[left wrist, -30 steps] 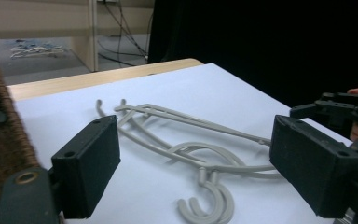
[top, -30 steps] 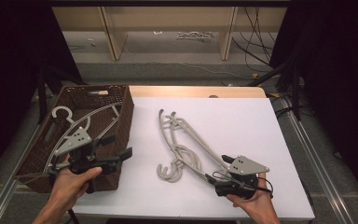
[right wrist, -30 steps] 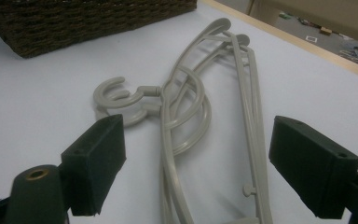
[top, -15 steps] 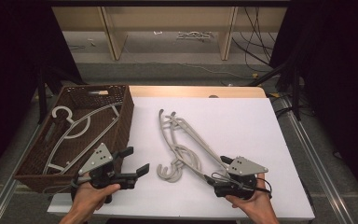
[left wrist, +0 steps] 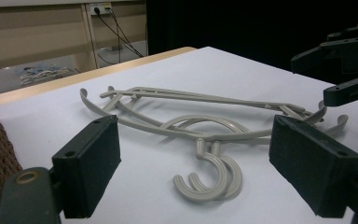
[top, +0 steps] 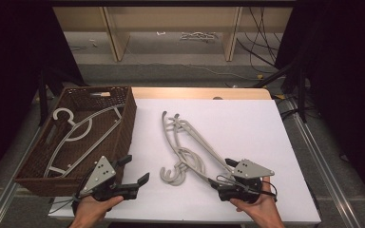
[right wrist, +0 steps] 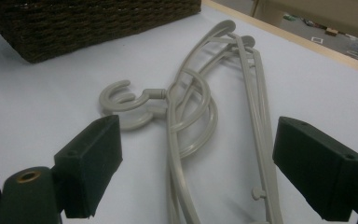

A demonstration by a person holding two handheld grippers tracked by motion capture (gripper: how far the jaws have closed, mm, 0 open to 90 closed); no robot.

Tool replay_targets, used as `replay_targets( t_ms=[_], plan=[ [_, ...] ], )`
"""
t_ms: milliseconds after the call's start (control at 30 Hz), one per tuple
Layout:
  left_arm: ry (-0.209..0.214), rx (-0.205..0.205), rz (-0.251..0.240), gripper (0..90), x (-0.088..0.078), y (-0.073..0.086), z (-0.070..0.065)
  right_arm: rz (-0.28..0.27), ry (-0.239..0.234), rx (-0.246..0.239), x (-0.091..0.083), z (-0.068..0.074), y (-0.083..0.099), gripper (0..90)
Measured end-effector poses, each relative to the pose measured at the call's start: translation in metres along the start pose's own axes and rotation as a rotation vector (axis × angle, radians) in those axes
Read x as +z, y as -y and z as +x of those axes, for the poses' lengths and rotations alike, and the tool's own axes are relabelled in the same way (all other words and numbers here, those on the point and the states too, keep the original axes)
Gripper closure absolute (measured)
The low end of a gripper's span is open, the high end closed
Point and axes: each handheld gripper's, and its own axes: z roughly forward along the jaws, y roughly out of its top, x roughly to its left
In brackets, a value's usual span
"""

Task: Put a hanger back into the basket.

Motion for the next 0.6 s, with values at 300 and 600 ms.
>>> replay_targets(
  t_ms=[300, 600],
  plan=[
    [-0.012, 0.000, 0.002, 16.2, 0.0028, 0.0064, -0.0011, -0.018, 0.000, 0.002, -0.0003, 0.0016, -0.0009, 16.2],
    [-0.013, 0.019, 0.009, 16.3, 0.0036, 0.0088, -0.0021, 0.010, 0.000, -0.024, 0.0065, 0.0047, -0.0032, 16.1]
  ],
)
